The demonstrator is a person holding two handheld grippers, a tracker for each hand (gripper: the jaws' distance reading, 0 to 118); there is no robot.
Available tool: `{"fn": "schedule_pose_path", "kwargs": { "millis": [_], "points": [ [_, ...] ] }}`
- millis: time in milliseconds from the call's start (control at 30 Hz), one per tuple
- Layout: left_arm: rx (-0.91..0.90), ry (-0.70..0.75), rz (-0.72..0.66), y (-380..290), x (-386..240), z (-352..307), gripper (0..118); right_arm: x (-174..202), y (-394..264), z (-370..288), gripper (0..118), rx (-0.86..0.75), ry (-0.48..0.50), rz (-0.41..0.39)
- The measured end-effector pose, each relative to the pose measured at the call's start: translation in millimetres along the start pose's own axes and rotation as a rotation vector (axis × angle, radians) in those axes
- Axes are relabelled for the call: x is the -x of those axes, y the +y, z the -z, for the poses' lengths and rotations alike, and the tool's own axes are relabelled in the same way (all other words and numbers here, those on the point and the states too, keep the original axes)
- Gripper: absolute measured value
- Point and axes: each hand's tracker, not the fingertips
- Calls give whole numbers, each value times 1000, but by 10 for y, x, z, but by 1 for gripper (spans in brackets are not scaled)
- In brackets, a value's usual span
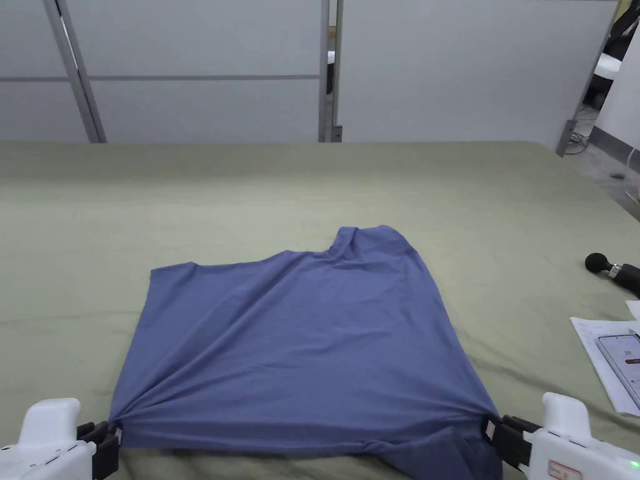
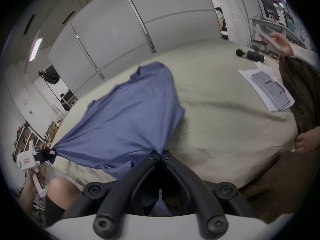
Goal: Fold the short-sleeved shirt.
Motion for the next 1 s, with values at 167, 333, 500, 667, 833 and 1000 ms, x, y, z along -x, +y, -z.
{"fn": "schedule_pose_path", "kwargs": {
  "millis": [167,333,500,667,833,1000],
  "points": [
    [-42,-14,24,-4,-59,-293,5,78,30,-560,2,-67,16,3],
    [-82,-29,36,-91,-74,-645,5,45,-91,-929,2,-109,30,13],
    [-61,-38,41,-143,-139,-670,5,52,-81,-874,2,-97,30,10],
    [-39,-33,8,-122,-63,-467,5,64,92,-593,2,-97,34,15],
    [-10,-16,-36,47,5,-163,5,41,439,-147,2,-86,26,64],
    [77,34,-86,320,59,320,5,147,771,411,2,-59,7,73]
  ]
}}
